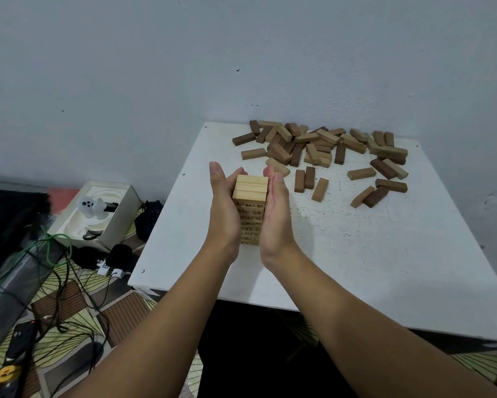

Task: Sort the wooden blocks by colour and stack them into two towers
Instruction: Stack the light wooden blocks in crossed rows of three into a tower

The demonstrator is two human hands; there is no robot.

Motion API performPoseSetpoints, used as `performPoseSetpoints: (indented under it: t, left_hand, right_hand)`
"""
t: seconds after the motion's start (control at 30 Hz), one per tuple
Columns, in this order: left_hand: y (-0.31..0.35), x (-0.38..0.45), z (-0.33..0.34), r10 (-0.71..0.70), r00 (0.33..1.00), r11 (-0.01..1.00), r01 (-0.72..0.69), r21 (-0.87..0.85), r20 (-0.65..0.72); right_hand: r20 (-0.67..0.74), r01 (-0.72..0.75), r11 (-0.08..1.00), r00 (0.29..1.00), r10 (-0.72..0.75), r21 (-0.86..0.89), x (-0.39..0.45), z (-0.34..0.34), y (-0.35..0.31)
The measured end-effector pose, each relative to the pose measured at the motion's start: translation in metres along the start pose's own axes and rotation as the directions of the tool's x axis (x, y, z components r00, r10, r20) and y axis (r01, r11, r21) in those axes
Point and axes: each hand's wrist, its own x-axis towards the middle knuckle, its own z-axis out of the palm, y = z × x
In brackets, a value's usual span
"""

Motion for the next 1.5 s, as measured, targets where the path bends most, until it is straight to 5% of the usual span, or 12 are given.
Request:
performPoseSetpoints:
  t: [0.5, 1.17, 1.5]
  left_hand:
    - [0.006, 0.004, -0.008, 0.048, 0.997, 0.999, -0.048, 0.007, 0.061]
    - [0.009, -0.002, 0.002, 0.088, 0.996, 0.995, -0.09, 0.05, 0.033]
    - [-0.001, 0.019, -0.039, 0.151, 0.986, 0.98, -0.159, 0.122, 0.075]
  right_hand:
    - [-0.015, 0.146, 0.979, 0.989, -0.15, -0.143, 0.014, -0.014, 0.009]
    - [-0.015, 0.08, 0.978, 0.996, -0.084, -0.194, 0.036, -0.019, 0.027]
    - [-0.022, 0.157, 0.909, 0.984, -0.179, -0.386, 0.033, -0.064, 0.02]
